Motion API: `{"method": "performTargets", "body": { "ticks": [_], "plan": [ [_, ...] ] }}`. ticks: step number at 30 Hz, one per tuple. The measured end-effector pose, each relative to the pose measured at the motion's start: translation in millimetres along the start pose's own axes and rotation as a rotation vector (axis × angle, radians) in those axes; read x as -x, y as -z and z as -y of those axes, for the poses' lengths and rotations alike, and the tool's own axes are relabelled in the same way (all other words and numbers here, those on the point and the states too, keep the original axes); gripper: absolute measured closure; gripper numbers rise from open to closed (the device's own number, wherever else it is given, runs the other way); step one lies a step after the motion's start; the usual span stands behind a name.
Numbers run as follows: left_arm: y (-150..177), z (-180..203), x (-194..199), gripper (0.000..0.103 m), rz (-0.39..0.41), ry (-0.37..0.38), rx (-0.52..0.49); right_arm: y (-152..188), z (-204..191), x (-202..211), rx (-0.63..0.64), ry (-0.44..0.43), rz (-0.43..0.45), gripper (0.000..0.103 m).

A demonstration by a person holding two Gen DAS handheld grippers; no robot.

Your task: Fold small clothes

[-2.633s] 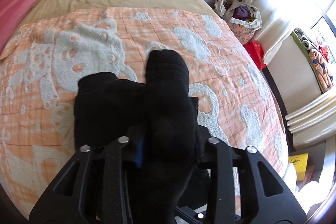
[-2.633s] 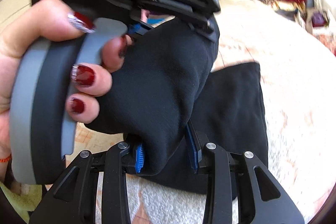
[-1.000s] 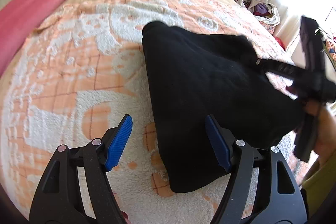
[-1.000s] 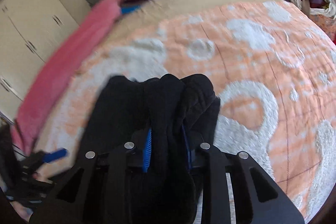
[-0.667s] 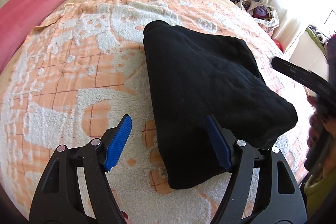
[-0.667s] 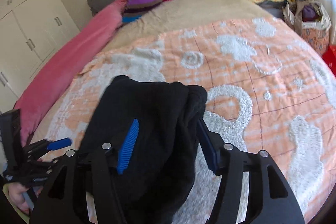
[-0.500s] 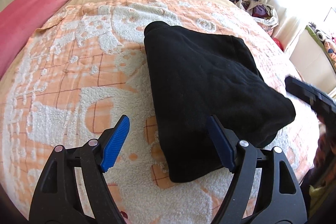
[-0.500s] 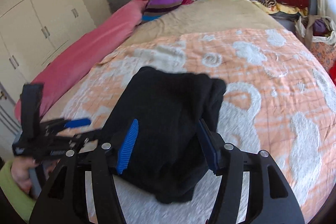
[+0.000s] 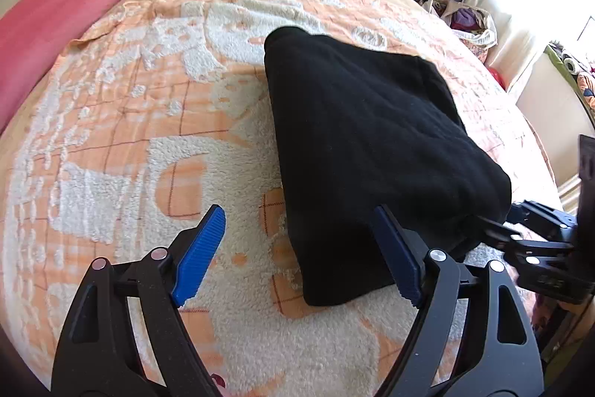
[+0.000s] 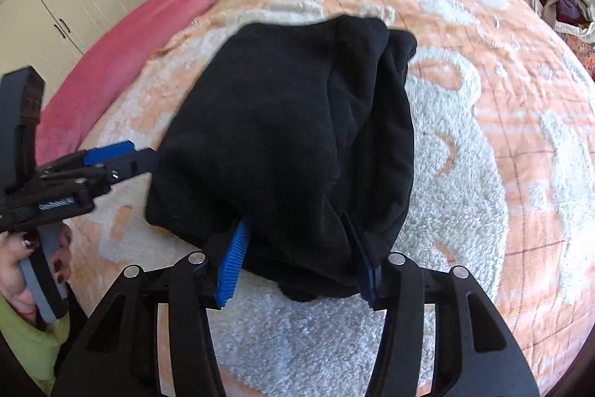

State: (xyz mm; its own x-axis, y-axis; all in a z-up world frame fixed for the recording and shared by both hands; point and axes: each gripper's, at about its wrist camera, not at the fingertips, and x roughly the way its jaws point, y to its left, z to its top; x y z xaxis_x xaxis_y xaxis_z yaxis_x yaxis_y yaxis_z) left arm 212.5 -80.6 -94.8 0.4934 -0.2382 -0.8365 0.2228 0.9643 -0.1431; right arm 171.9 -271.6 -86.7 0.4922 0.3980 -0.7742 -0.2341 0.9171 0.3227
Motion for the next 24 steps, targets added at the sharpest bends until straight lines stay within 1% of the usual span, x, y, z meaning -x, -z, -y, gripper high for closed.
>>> {"method": "performTargets", "body": {
  "ticks": [1, 3, 4, 6, 7, 10, 14, 18, 20, 24],
  "plan": [
    [0, 0, 5, 0.02, 0.01, -0.002, -0.004, 0, -4, 11, 0.002, 0.004, 0.035, 0.038],
    [0, 2, 16, 0.014, 0.028, -0.005, -0.01, 2, -12, 30, 0.011, 0.015, 0.082, 0.024],
    [0, 4, 23, 0.011, 0.04, -0.005, -0.011, 3, -15, 40, 0.017, 0.019, 0.111, 0.02],
    [3, 6, 37, 0.01, 0.06, -0.016, -0.013, 6, -22, 62, 0.021, 0.031, 0.168, 0.01],
    [5, 7, 42, 0.01, 0.066, -0.017, -0.012, 6, -23, 69, 0.025, 0.031, 0.184, 0.007],
    [14, 9, 60, 0.01, 0.082, -0.011, 0.003, 14, -30, 94, 0.038, 0.05, 0.233, 0.005],
    [30, 12, 81, 0.01, 0.095, -0.007, 0.012, 26, -38, 111, 0.058, 0.105, 0.257, 0.005],
    [46, 13, 96, 0.01, 0.107, -0.022, 0.031, 46, -41, 127, 0.075, 0.15, 0.264, 0.005],
    [55, 14, 104, 0.01, 0.112, -0.031, 0.033, 53, -41, 132, 0.066, 0.147, 0.259, 0.005],
    [66, 18, 110, 0.01, 0.101, -0.016, 0.032, 64, -41, 134, 0.059, 0.15, 0.24, 0.005]
  ]
}}
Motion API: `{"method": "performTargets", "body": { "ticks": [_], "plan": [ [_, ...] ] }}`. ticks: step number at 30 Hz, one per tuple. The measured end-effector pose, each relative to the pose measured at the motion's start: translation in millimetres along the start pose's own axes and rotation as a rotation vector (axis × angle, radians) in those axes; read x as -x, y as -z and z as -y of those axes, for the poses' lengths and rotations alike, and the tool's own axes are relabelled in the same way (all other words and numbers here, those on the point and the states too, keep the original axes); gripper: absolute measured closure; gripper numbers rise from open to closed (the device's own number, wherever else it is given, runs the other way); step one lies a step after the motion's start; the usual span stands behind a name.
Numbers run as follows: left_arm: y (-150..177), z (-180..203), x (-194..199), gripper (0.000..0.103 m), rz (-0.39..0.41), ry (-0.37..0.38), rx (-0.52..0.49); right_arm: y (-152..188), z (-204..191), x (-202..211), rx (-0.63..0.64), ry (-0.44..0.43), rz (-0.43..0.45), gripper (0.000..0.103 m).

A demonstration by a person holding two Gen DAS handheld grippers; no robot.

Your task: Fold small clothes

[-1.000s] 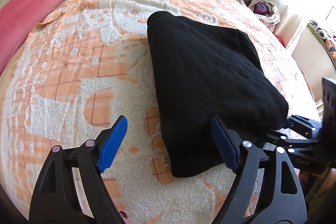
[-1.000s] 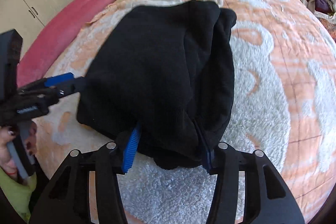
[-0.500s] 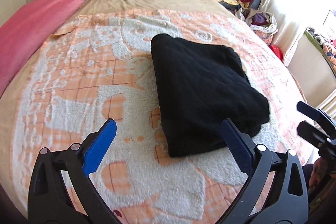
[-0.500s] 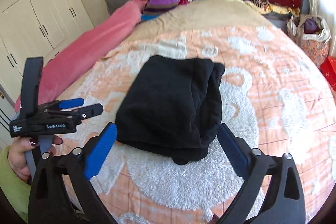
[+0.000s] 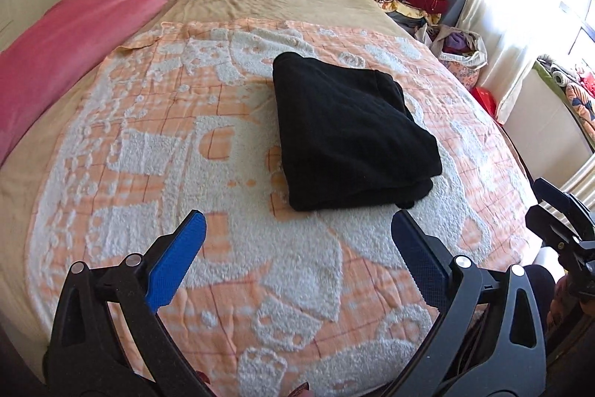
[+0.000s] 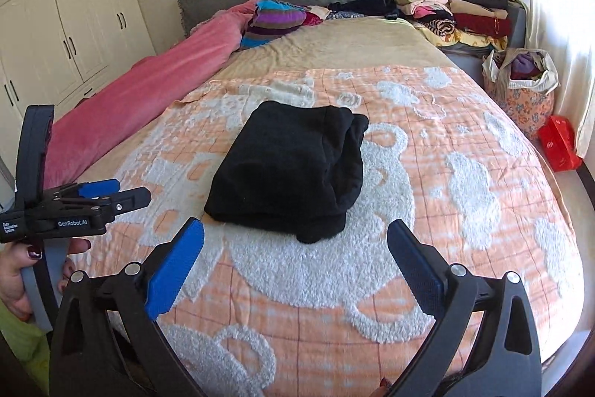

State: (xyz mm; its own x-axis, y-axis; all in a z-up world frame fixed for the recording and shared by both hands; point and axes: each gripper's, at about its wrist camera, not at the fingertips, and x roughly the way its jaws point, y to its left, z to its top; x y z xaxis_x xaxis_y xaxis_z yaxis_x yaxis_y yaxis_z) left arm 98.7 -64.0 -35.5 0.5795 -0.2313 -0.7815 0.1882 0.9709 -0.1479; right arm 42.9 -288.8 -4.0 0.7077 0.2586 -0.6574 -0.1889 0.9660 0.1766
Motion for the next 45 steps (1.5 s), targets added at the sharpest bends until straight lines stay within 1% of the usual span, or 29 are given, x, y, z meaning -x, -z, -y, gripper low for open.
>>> {"method": "performTargets", "body": {
  "ticks": [10, 12, 15, 21, 25, 45],
  "plan": [
    [1, 5, 8, 0.009, 0.009, -0.022, 0.0, 3, 2, -1, -0.025, 0.02, -0.013, 0.005],
    [1, 4, 9, 0.009, 0.009, -0.033, 0.01, 4, 2, -1, -0.021, 0.02, -0.016, 0.005],
    [1, 2, 11, 0.01, 0.01, -0.024, 0.031, 4, 1, -2, -0.017, 0.021, -0.019, 0.005],
    [0, 1, 13, 0.009, 0.015, -0.04, 0.036, 4, -1, -2, -0.008, 0.032, -0.013, 0.005],
    [0, 2, 14, 0.009, 0.016, -0.059, 0.027, 3, -1, -2, -0.009, 0.031, -0.016, 0.005],
    [0, 0, 13, 0.009, 0.006, -0.084, 0.03, 5, 2, -3, -0.007, 0.044, -0.024, 0.005]
  ]
}}
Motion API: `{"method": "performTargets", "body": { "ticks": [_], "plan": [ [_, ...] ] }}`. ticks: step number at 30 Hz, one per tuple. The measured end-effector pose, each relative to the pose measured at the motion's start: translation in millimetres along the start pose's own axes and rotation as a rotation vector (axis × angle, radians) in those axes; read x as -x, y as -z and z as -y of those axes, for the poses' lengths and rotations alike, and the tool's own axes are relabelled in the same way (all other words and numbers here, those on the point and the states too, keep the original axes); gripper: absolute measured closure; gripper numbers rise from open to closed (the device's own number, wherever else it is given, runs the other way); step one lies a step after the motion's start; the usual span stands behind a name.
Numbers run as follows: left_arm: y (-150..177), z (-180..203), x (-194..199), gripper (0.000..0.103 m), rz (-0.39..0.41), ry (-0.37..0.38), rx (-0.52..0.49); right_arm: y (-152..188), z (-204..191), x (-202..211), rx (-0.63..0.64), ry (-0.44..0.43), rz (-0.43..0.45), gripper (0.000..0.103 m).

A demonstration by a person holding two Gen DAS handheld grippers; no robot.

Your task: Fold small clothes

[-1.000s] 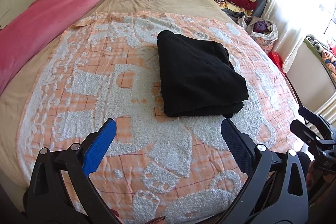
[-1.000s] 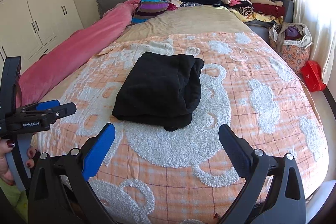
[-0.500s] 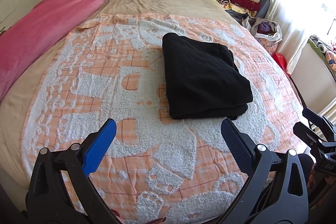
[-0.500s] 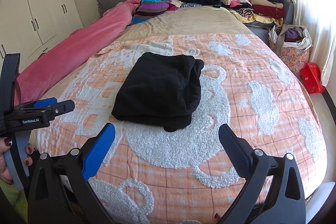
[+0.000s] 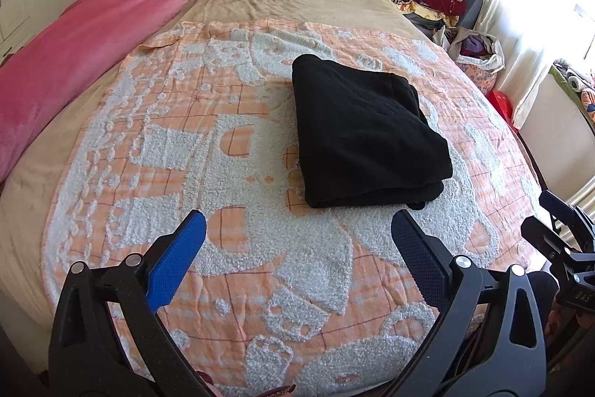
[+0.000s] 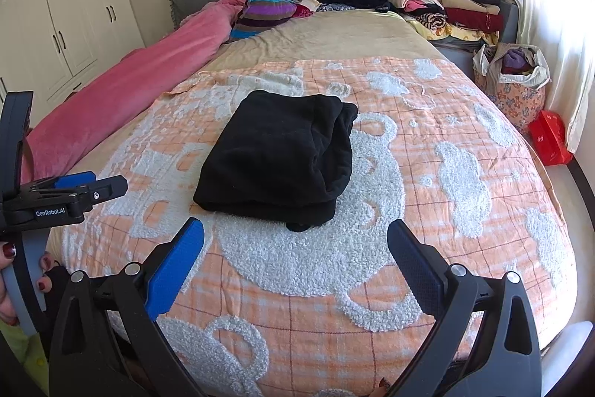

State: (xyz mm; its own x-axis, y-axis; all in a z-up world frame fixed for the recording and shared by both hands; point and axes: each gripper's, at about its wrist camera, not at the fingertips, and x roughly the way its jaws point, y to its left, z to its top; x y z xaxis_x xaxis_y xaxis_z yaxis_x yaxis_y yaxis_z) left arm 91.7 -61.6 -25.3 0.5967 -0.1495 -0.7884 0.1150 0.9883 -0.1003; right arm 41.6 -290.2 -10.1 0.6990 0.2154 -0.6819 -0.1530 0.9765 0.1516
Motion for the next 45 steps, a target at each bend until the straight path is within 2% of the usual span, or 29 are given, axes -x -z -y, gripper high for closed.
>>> {"method": "performTargets", "body": {
  "ticks": [31, 39, 45],
  "plan": [
    [3, 3, 1, 0.009, -0.011, -0.021, -0.016, 1, 1, 1, -0.005, 0.02, 0.0, 0.005],
    [3, 2, 1, 0.009, -0.011, -0.027, -0.034, 1, 5, 3, -0.026, 0.026, 0.007, 0.005],
    [4, 2, -5, 0.009, -0.033, -0.064, -0.038, 1, 18, 5, -0.079, 0.039, 0.018, 0.005]
  ]
}}
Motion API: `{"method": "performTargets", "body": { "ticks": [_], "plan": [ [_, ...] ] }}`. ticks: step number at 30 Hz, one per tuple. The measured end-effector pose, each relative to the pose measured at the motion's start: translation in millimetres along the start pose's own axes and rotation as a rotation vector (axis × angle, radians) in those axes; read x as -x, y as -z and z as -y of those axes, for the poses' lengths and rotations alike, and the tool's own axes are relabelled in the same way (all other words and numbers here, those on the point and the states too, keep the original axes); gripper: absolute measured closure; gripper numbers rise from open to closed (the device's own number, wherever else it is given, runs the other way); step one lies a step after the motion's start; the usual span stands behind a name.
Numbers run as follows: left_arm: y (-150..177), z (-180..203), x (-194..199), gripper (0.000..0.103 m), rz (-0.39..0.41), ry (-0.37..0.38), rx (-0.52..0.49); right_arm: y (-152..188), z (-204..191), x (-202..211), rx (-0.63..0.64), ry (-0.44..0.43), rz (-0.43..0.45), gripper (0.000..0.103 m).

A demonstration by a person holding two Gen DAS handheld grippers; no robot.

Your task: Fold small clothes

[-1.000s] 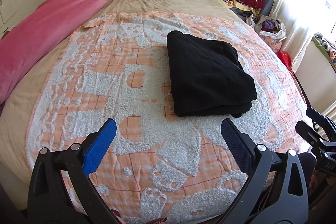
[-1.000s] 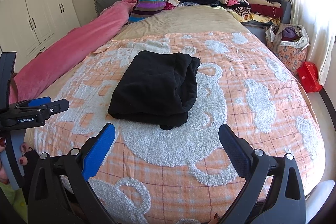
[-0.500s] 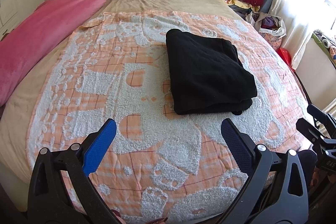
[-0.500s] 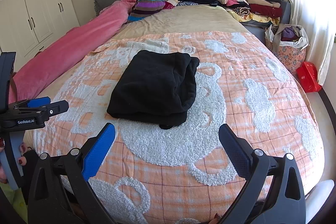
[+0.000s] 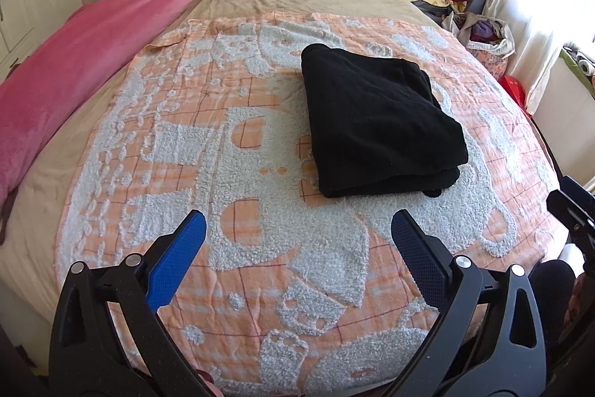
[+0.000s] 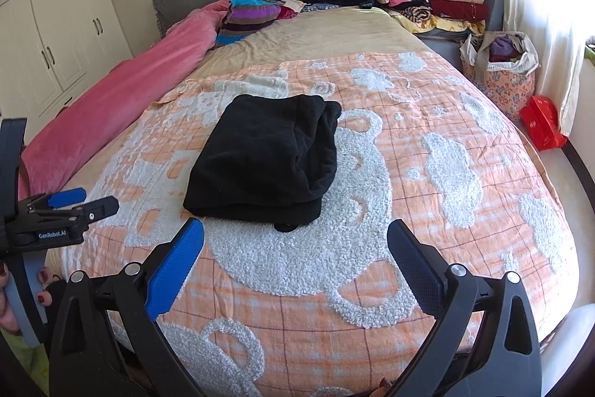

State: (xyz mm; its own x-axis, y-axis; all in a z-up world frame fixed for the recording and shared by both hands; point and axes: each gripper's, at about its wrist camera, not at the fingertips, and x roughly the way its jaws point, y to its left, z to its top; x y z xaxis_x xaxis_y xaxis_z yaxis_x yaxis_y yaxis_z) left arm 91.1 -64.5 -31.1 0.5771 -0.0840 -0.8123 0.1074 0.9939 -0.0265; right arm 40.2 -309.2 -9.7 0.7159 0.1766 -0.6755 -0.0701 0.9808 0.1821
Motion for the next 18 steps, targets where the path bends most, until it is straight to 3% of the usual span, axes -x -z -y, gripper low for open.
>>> {"method": "performTargets", "body": {
  "ticks": [6, 11, 13, 15, 18],
  "plan": [
    [1, -3, -2, 0.009, 0.007, -0.015, 0.008, -3, 28, 8, -0.078, 0.044, 0.033, 0.005],
    [-3, -24, -11, 0.009, -0.022, -0.017, 0.061, -10, 101, 36, -0.228, 0.147, 0.116, 0.005],
    [-7, -48, -18, 0.009, -0.03, -0.039, 0.103, -11, 146, 60, -0.296, 0.236, 0.192, 0.005],
    [-13, -81, -27, 0.009, -0.041, -0.081, 0.147, -6, 220, 105, -0.394, 0.385, 0.29, 0.005],
    [-17, -154, -38, 0.009, -0.049, -0.194, 0.243, 22, 322, 176, -0.543, 0.678, 0.36, 0.005]
  ]
}}
